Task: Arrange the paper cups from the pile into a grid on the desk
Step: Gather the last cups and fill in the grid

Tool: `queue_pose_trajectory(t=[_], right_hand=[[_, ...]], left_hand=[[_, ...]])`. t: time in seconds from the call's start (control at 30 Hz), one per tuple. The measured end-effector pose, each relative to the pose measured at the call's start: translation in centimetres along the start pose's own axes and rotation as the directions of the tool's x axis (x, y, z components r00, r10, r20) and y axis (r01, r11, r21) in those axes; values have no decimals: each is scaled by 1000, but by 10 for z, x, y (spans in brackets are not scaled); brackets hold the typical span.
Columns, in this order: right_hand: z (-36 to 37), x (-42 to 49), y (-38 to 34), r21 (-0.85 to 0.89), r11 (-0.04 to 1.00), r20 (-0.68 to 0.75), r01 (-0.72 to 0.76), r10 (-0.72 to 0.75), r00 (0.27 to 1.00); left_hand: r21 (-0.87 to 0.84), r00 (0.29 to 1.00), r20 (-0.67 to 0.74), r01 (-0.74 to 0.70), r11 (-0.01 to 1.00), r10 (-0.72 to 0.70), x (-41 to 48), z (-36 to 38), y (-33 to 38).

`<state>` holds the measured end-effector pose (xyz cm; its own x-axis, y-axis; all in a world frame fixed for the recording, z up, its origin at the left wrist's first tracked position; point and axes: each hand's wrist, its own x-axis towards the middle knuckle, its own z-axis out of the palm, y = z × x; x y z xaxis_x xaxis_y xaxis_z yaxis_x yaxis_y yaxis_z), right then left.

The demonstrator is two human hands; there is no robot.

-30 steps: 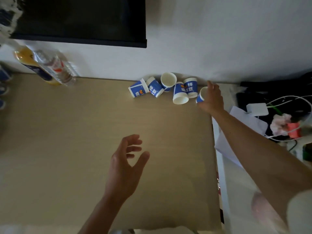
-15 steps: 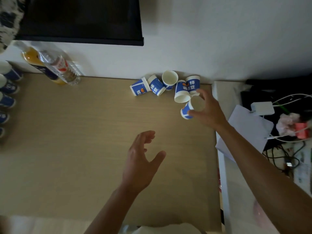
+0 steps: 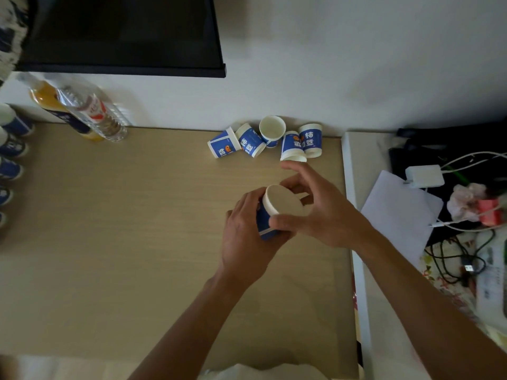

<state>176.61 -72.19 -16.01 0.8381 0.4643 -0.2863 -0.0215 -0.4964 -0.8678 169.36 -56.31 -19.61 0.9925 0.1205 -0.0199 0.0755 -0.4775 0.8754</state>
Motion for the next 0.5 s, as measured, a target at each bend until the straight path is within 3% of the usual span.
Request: queue_pose_trajectory(t=[0.07,0.13,0.23,0.37,0.5], right_hand=[[-10,18,3,104,994,-40,10,-6,999],[-19,50,12,105,994,-185,-4,23,983],[-25,119,38,-42,990,-394,-131,104,913],[-5,193,73,-253,915,-499,-313,154,853],[24,223,91,-327,854,-604,-404,140,784]], left_hand=[[-22,998,-34,58,998,-59,0,-6,-2],[-50,990,-69,122,991,-126,-2,-12,-6],[-101,976,-111,176,979,-187,-6,-20,-10],[-147,959,-152,215,965,-237,-15,-25,-19],[-152,945,-175,251,956,-275,-23,-30,-28]])
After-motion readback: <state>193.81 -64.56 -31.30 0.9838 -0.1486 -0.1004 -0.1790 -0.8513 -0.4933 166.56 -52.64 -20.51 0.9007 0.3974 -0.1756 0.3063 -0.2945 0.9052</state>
